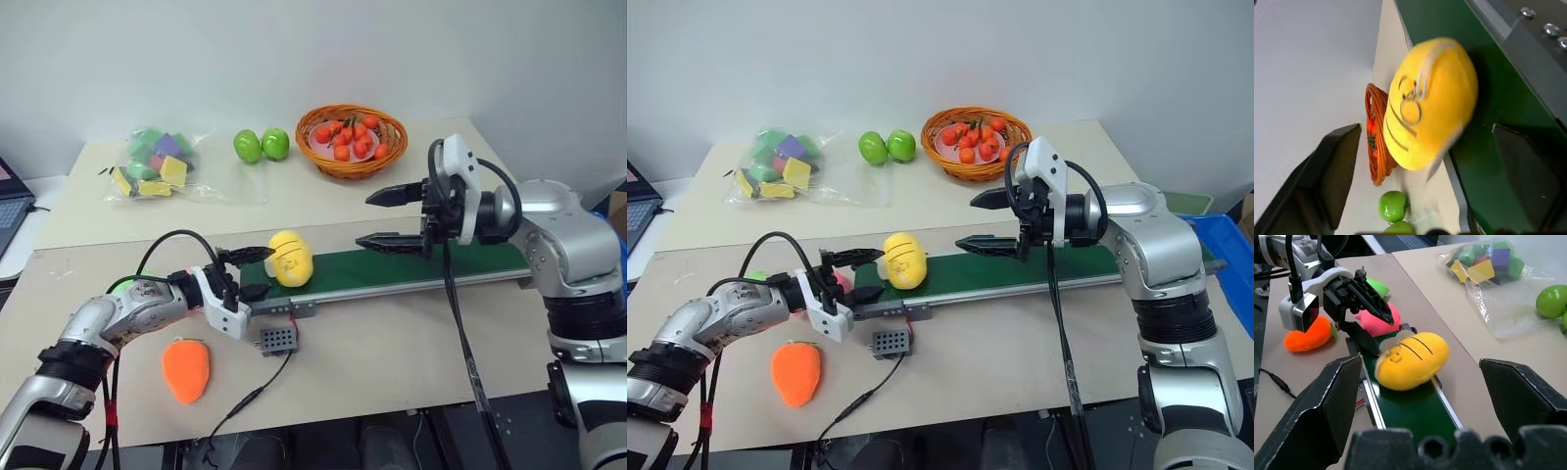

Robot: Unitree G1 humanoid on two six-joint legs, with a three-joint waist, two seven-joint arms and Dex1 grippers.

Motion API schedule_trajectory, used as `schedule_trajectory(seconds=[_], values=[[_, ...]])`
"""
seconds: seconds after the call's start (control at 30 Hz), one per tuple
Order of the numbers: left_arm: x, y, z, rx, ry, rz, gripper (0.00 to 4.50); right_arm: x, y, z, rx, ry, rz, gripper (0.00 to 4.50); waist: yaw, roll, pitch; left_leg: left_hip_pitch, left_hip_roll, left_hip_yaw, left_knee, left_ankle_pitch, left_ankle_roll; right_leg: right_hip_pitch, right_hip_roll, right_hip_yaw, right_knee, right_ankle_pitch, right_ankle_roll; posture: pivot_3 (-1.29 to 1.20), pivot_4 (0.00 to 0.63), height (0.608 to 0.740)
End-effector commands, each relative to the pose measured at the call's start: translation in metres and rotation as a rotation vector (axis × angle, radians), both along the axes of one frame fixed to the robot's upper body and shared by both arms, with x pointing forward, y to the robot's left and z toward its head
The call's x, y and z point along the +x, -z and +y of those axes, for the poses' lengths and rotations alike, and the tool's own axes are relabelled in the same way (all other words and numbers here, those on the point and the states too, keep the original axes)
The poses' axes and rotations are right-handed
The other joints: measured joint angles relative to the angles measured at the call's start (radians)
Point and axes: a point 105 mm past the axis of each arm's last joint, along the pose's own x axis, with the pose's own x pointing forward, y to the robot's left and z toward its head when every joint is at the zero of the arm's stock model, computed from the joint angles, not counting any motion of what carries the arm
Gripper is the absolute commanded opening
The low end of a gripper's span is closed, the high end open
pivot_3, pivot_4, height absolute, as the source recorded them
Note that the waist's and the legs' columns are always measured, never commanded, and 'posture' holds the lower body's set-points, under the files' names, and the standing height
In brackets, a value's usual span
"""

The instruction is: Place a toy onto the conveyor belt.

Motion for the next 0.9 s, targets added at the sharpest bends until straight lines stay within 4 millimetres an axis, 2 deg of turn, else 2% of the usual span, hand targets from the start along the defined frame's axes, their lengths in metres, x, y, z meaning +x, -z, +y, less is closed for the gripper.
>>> schedule_trajectory(seconds=[0.03,0.1,0.2,0.3,0.4,0.57,0.73,0.9], values=[[-0.002,-0.038,0.007,-0.210,-0.084,0.160,4.43,-0.001,-0.011,0.001,0.007,-0.017,-0.055,4.50,-0.001,0.000,0.000,-0.001,0.000,0.000,0.000,0.000,0.000,0.000,0.000,0.000,0.000,0.000,0.000,0.00,0.150,0.740],[0.002,-0.044,0.018,-0.332,-0.191,0.380,4.43,-0.001,-0.011,0.000,0.006,-0.017,-0.054,4.50,-0.001,0.000,0.000,-0.001,0.001,0.000,0.002,0.000,0.001,-0.001,0.000,0.000,0.001,0.000,0.000,0.00,0.150,0.740],[-0.002,-0.052,0.029,-0.469,-0.276,0.669,4.43,0.000,-0.010,-0.004,0.004,-0.006,-0.054,4.50,-0.005,0.000,0.000,-0.001,0.001,0.000,0.003,-0.001,0.002,-0.001,0.000,0.000,0.002,0.000,0.000,0.00,0.150,0.740],[-0.016,-0.060,0.024,-0.578,-0.290,0.913,4.43,0.003,-0.010,-0.014,-0.001,0.032,-0.060,4.50,-0.012,0.000,0.000,-0.001,0.001,0.000,0.003,-0.001,0.003,-0.001,0.001,0.000,0.002,0.000,0.000,0.00,0.150,0.740],[-0.030,-0.071,0.015,-0.640,-0.255,1.045,4.43,0.004,-0.011,-0.025,-0.013,0.066,-0.064,4.50,-0.015,0.000,0.000,-0.001,0.000,0.000,0.003,-0.002,0.003,0.000,0.000,-0.001,0.002,0.000,0.000,0.00,0.150,0.740],[-0.028,-0.078,0.016,-0.679,-0.265,1.075,4.43,0.001,-0.016,-0.043,-0.034,0.122,-0.078,4.50,-0.016,0.000,0.001,0.000,0.001,0.001,0.003,-0.002,0.003,0.001,0.001,-0.001,0.001,0.000,0.000,0.00,0.150,0.740],[-0.029,-0.088,0.014,-0.738,-0.210,1.133,4.43,-0.006,-0.025,-0.050,-0.020,0.130,-0.093,4.50,-0.020,0.001,0.001,0.003,0.001,0.003,0.002,-0.002,0.002,0.002,0.001,0.001,0.001,0.000,0.000,0.00,0.150,0.740],[-0.013,-0.094,0.015,-0.766,-0.234,1.100,4.43,-0.009,-0.029,-0.052,0.015,0.135,-0.088,4.50,-0.014,0.001,0.001,0.003,0.001,0.003,0.003,-0.002,0.002,0.003,0.001,0.001,0.000,0.000,0.000,0.00,0.150,0.740]])
